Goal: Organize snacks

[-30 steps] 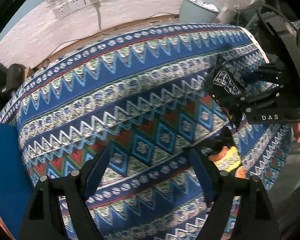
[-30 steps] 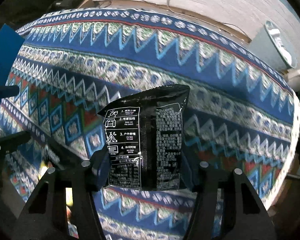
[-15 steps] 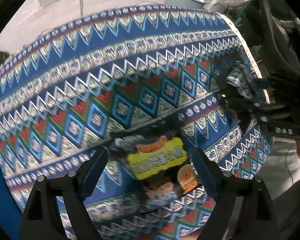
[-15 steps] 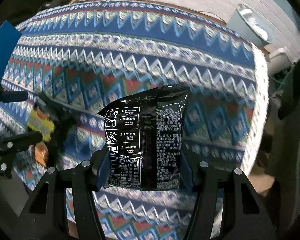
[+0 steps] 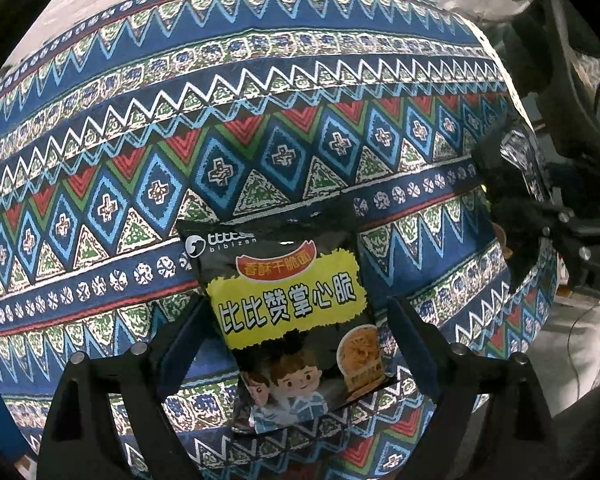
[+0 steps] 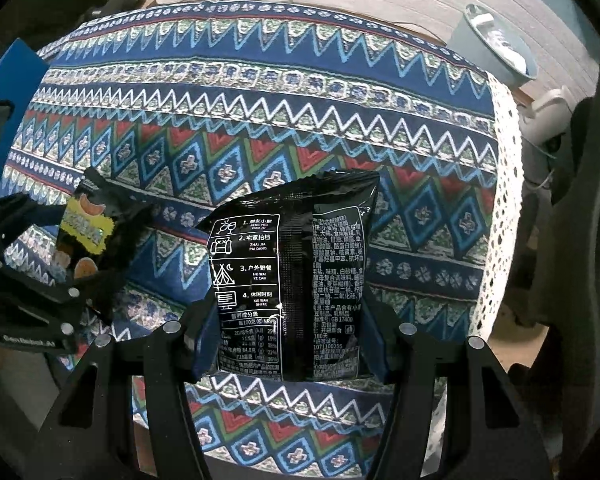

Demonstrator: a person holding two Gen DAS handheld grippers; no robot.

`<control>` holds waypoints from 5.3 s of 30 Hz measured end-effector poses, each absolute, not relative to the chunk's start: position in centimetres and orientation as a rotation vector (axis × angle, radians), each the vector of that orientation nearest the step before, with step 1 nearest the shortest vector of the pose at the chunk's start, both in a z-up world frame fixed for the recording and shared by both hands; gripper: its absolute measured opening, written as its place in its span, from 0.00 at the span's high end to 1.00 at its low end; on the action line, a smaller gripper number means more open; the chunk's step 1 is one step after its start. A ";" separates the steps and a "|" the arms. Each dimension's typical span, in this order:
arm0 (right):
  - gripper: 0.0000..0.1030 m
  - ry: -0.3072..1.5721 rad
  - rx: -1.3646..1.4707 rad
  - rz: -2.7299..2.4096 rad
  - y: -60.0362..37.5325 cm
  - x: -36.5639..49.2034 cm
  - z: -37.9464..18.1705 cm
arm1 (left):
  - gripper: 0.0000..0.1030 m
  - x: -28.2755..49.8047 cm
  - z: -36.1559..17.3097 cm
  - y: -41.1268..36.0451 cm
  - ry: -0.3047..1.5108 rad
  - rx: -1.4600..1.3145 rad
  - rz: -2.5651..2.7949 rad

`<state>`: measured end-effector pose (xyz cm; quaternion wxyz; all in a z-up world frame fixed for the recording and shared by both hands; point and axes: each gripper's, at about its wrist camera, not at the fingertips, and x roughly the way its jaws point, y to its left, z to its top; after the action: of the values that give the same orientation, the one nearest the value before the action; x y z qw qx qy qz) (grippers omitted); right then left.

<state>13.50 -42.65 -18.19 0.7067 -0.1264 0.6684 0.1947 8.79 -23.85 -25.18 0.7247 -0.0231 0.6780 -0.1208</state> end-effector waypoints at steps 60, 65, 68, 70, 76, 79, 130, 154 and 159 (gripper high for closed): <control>0.42 1.205 -0.247 0.835 -16.2 14.0 -3.9 | 0.46 1.5 -6.1 4.7 1.011 0.100 0.084; 0.42 1.206 -0.256 0.883 -12.5 13.6 -3.8 | 0.46 0.5 -6.0 6.6 1.006 0.060 0.110; 0.42 1.207 -0.265 0.909 -10.7 13.4 -3.8 | 0.46 0.1 -6.1 7.9 0.999 0.052 0.136; 0.42 1.205 -0.273 0.928 -9.2 13.2 -3.7 | 0.46 -0.1 -6.2 8.9 0.997 0.038 0.151; 0.42 1.203 -0.294 0.981 -5.1 12.7 -3.5 | 0.46 -1.1 -6.9 12.1 1.012 -0.014 0.194; 0.42 1.201 -0.301 1.003 -3.3 12.3 -3.3 | 0.46 -1.6 -7.1 13.3 1.013 -0.026 0.218; 0.26 1.115 -0.274 0.994 0.7 10.4 0.4 | 0.13 -3.4 -2.5 16.7 0.968 -0.095 0.392; 0.26 1.061 -0.227 0.967 -4.9 8.4 3.7 | 0.08 -6.3 3.0 10.9 0.886 -0.030 0.380; 0.26 1.069 -0.227 0.958 -5.1 8.3 3.5 | 0.08 -6.3 3.0 10.5 0.889 -0.038 0.373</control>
<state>8.33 -5.13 3.51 0.7475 -0.1036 0.4887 0.4378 -6.32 10.54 3.03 0.8859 -0.0184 0.4275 0.1793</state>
